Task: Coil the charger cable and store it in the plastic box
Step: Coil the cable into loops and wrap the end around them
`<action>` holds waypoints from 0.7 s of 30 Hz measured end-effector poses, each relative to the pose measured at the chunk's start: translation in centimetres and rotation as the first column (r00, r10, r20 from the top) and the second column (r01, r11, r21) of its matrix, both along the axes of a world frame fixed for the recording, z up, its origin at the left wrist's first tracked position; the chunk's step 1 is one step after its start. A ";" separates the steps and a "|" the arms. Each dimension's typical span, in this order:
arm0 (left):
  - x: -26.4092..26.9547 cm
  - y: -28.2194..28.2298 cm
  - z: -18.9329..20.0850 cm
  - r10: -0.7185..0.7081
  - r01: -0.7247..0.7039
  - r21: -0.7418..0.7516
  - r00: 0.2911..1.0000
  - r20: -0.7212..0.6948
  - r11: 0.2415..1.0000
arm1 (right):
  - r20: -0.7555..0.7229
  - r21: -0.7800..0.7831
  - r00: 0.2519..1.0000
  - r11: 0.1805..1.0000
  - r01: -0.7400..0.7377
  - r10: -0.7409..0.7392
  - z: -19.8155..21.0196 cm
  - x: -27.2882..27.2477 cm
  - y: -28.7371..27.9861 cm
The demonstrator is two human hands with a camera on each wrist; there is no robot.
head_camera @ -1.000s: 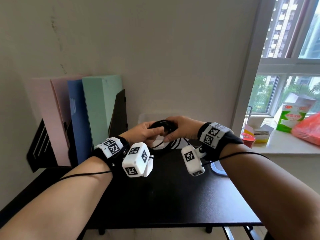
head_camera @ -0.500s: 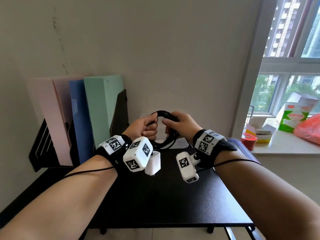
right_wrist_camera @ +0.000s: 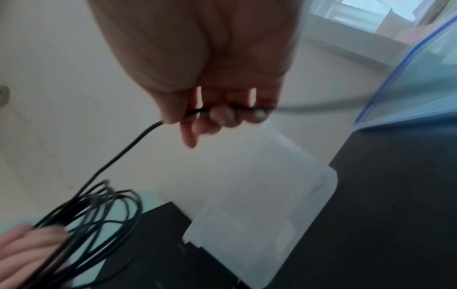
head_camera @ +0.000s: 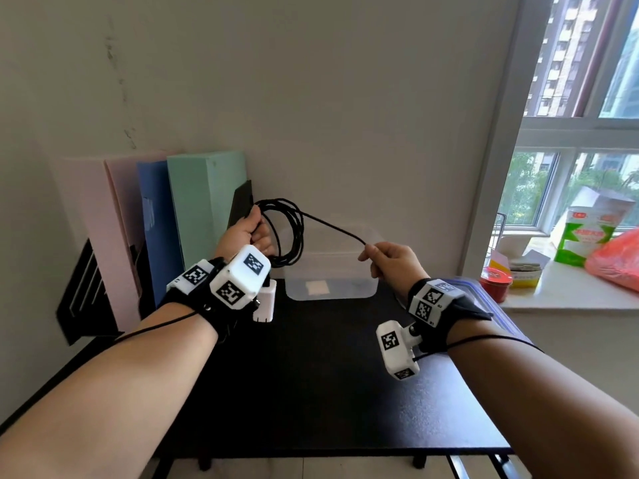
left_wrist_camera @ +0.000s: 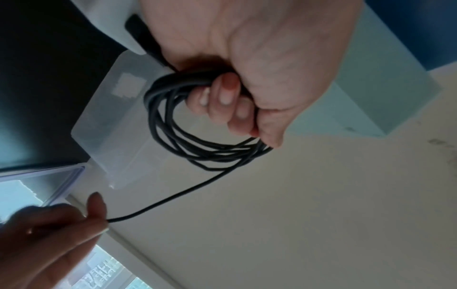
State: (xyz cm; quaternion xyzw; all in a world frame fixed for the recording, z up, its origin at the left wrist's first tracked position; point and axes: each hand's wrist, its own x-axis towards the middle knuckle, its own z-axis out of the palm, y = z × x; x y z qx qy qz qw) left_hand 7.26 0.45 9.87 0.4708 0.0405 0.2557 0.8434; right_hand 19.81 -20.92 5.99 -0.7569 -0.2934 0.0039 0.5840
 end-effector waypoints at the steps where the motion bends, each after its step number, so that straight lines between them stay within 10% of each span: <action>1: 0.2 -0.1 -0.1 0.010 -0.010 0.026 1.000 0.011 1.000 | 0.037 -0.027 0.996 0.996 0.083 -0.082 0.3 -0.2 0.3; 5: 0.9 -0.6 -0.6 0.039 -0.043 0.111 0.999 0.034 0.993 | 0.292 -0.299 0.939 0.915 0.271 -0.183 1.9 -1.7 1.4; 10: 0.9 -1.7 -0.8 0.059 -0.060 0.277 0.998 0.012 0.959 | 0.473 -0.700 0.866 0.666 0.257 0.163 2.8 -4.6 3.0; 16: 1.1 -4.5 -0.8 0.071 -0.038 0.452 0.996 -0.057 0.891 | 0.609 -0.756 0.644 0.585 0.294 0.463 4.1 -7.0 3.8; 21: 1.3 -5.6 -1.5 0.096 -0.005 0.527 0.985 -0.145 0.850 | 0.573 -0.776 0.612 0.600 0.193 0.545 4.8 -7.6 3.5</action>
